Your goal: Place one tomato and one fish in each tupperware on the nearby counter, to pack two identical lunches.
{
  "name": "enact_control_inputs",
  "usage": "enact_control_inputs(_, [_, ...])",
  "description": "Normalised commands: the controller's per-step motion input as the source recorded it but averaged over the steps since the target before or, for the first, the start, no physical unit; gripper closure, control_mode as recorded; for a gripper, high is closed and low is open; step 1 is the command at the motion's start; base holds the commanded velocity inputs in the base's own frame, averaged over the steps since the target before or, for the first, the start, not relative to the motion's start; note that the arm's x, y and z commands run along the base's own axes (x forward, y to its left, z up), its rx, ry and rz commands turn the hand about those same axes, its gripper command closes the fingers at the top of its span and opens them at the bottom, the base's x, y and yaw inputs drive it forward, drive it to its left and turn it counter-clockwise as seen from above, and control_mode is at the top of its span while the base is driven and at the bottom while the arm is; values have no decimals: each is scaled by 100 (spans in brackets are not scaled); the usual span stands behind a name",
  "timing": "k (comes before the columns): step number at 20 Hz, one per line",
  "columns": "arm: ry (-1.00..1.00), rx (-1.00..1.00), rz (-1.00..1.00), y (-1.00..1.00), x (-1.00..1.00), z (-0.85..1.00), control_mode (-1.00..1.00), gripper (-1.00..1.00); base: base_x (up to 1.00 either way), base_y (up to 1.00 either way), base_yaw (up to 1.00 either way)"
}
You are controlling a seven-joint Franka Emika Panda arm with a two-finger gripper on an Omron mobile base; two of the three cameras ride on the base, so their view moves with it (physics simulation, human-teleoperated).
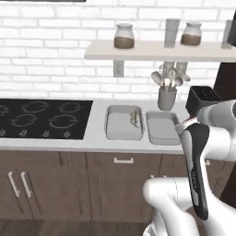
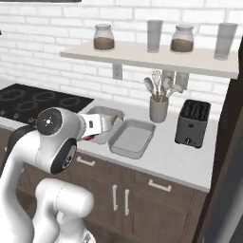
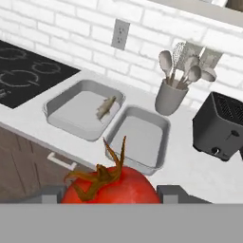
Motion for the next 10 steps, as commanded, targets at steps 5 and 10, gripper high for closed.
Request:
enact_control_inputs(5, [0,0,0,0,0,0,100,100,45,60,-45])
enact_control_inputs(10, [0,0,0,0,0,0,100,100,6,96,-19])
